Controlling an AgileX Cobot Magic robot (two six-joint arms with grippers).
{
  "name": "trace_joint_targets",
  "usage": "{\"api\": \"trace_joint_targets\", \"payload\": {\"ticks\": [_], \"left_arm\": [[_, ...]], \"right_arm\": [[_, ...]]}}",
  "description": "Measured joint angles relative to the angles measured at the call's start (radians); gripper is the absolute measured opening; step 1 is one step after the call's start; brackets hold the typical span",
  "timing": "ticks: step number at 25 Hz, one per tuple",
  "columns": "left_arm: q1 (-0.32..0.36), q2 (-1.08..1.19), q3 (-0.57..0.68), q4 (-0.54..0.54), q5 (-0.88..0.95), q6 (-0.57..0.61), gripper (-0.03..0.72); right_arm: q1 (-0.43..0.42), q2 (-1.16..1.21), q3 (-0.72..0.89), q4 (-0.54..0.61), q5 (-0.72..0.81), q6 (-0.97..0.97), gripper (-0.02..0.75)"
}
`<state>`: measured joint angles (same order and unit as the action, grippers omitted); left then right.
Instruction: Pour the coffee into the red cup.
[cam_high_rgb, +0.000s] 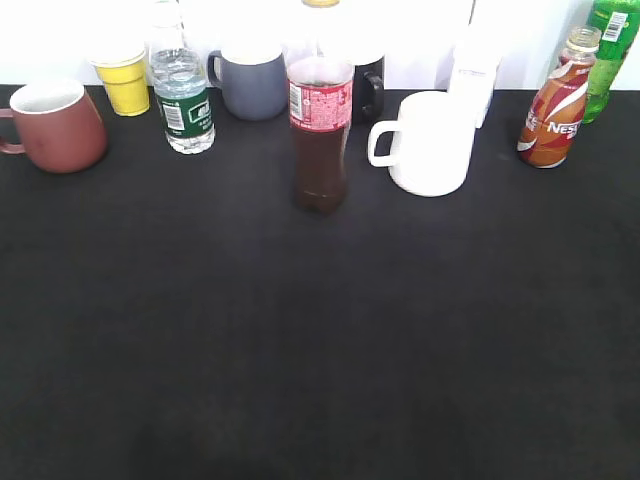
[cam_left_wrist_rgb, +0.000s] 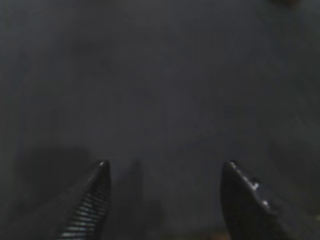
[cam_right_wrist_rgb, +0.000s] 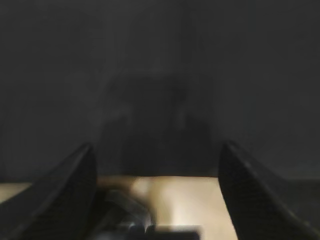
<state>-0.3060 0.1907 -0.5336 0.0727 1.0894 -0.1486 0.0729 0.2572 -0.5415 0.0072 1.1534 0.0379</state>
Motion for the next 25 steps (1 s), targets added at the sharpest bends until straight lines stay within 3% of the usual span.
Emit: {"api": "trace_joint_targets", "payload": {"ticks": [13,17,25], "left_arm": [[0.000,0.000,0.008,0.003,-0.021,0.002,0.509],[0.000,0.000,0.008,-0.060,-0.021,0.103,0.509],[0.000,0.000,0.008,-0.065,-0.021,0.119,0.509]], "right_arm": [[0.000,-0.024,0.039,0.015,-0.107,0.001,0.589],[0.000,-0.024,0.039,0.015,-0.108,0.002,0.589],[0.000,-0.024,0.039,0.017,-0.109,0.002,0.589]]}}
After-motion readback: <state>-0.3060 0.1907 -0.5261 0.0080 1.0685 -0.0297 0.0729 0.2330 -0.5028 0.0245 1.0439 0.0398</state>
